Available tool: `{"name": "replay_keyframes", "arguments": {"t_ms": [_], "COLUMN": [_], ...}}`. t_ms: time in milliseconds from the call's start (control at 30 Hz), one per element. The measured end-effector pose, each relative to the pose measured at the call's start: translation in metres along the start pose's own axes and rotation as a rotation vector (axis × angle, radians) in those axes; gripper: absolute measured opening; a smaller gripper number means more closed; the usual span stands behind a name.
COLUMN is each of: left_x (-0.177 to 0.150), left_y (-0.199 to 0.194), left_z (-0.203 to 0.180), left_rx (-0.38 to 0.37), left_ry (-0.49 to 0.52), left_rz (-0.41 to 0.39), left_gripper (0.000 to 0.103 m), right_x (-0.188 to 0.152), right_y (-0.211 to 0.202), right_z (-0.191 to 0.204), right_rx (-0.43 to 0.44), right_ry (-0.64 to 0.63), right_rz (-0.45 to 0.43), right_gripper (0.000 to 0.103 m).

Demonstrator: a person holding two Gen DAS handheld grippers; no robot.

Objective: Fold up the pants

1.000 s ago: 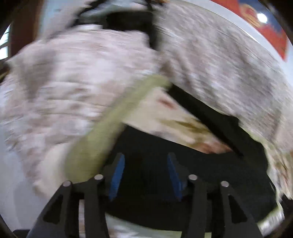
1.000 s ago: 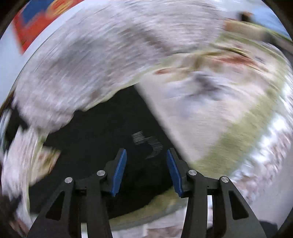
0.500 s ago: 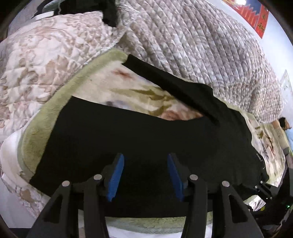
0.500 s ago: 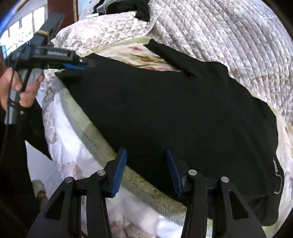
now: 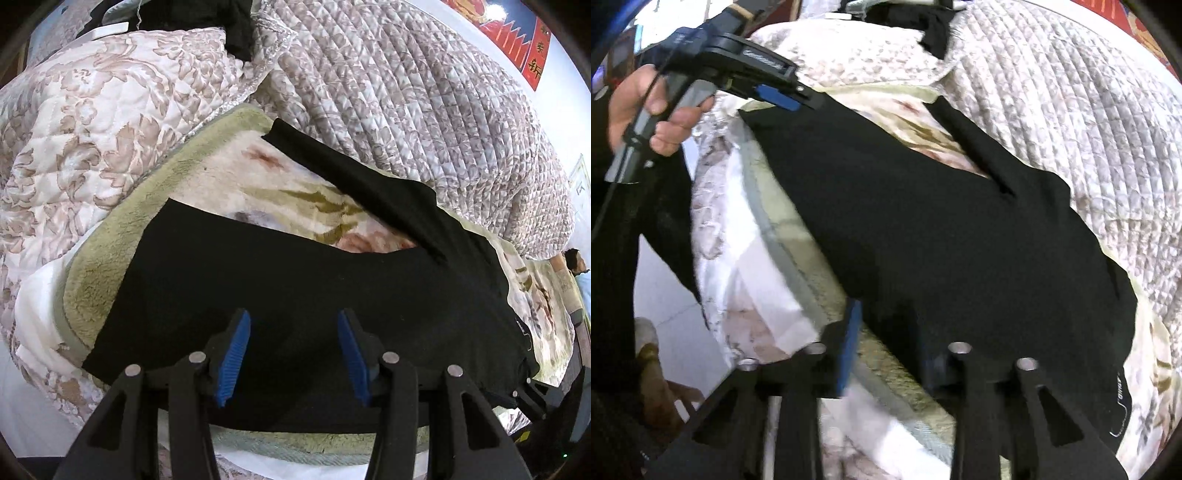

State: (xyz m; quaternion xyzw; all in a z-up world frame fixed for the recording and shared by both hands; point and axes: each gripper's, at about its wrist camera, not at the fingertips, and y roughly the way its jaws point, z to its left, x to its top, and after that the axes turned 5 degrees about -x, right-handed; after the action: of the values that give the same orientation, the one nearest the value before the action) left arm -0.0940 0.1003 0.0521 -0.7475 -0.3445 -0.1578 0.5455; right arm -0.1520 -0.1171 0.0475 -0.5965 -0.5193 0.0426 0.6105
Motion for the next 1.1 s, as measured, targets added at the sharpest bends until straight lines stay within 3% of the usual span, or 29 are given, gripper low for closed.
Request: {"name": "replay_keyframes", "arguments": {"t_ms": [100, 133, 167, 200, 367, 467, 600, 633, 667, 767, 833, 867, 900, 967, 1100], "left_x": [0.000, 0.000, 0.000, 0.000, 0.001, 0.004, 0.010, 0.013, 0.016, 0.021, 0.019, 0.019, 0.019, 0.020, 0.026], "left_y": [0.003, 0.004, 0.005, 0.005, 0.005, 0.014, 0.023, 0.024, 0.026, 0.041, 0.046, 0.045, 0.044, 0.040, 0.035], "left_z": [-0.002, -0.003, -0.004, -0.005, -0.006, -0.007, -0.010, -0.011, -0.011, -0.001, 0.007, 0.006, 0.004, -0.001, -0.020], "left_rx": [-0.004, -0.004, -0.004, -0.004, 0.005, 0.036, 0.060, 0.069, 0.085, 0.190, 0.212, 0.216, 0.223, 0.200, 0.158], "left_ry": [0.005, 0.009, 0.012, 0.015, 0.027, 0.044, 0.069, 0.077, 0.086, 0.083, 0.070, 0.080, 0.089, 0.095, 0.136], "left_rz": [0.007, 0.011, 0.015, 0.016, 0.020, 0.044, 0.047, 0.034, 0.023, 0.045, 0.057, 0.051, 0.051, 0.044, 0.033], "left_gripper": [0.052, 0.052, 0.052, 0.052, 0.052, 0.052, 0.052, 0.052, 0.052, 0.052, 0.052, 0.052, 0.052, 0.052, 0.053], "right_x": [0.001, 0.002, 0.003, 0.004, 0.002, -0.005, 0.001, 0.002, 0.002, -0.010, -0.026, -0.037, -0.044, -0.050, -0.043], "right_y": [0.010, 0.011, 0.011, 0.010, -0.001, 0.003, -0.008, -0.014, -0.018, -0.019, -0.005, 0.007, 0.011, 0.001, -0.009], "right_z": [-0.001, -0.003, -0.005, -0.006, -0.007, -0.006, -0.025, -0.033, -0.042, -0.078, -0.099, -0.108, -0.114, -0.125, -0.136], "right_rx": [-0.008, -0.003, -0.008, -0.009, 0.034, 0.079, 0.108, 0.106, 0.098, -0.010, -0.091, -0.127, -0.118, -0.084, -0.143], "right_ry": [0.004, 0.013, 0.023, 0.028, 0.022, -0.013, 0.123, 0.167, 0.217, 0.428, 0.533, 0.582, 0.625, 0.723, 0.739], "right_rz": [0.012, 0.008, 0.006, 0.007, -0.002, 0.051, 0.010, -0.021, -0.043, -0.034, 0.064, 0.159, 0.182, 0.132, 0.096], "right_gripper": [0.046, 0.042, 0.009, 0.003, 0.003, 0.004, 0.007, 0.014, 0.020, 0.022, 0.022, 0.022, 0.022, 0.022, 0.022]}}
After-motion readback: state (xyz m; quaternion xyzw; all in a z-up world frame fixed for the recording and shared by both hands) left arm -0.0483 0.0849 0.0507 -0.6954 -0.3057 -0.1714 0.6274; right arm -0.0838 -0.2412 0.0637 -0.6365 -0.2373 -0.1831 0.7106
